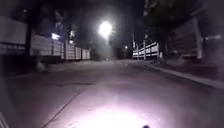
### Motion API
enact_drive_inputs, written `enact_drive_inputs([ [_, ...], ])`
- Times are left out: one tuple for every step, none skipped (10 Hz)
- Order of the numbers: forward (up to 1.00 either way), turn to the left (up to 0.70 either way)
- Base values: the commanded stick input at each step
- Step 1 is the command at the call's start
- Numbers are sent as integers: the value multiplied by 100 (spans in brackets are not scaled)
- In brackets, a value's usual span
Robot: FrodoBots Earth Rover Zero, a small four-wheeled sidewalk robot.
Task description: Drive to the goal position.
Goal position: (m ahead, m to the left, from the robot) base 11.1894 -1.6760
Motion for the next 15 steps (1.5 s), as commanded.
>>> enact_drive_inputs([
  [70,0],
  [70,0],
  [70,0],
  [70,0],
  [70,0],
  [70,0],
  [70,0],
  [70,0],
  [70,0],
  [70,0],
  [70,0],
  [70,0],
  [70,0],
  [70,0],
  [70,0],
])
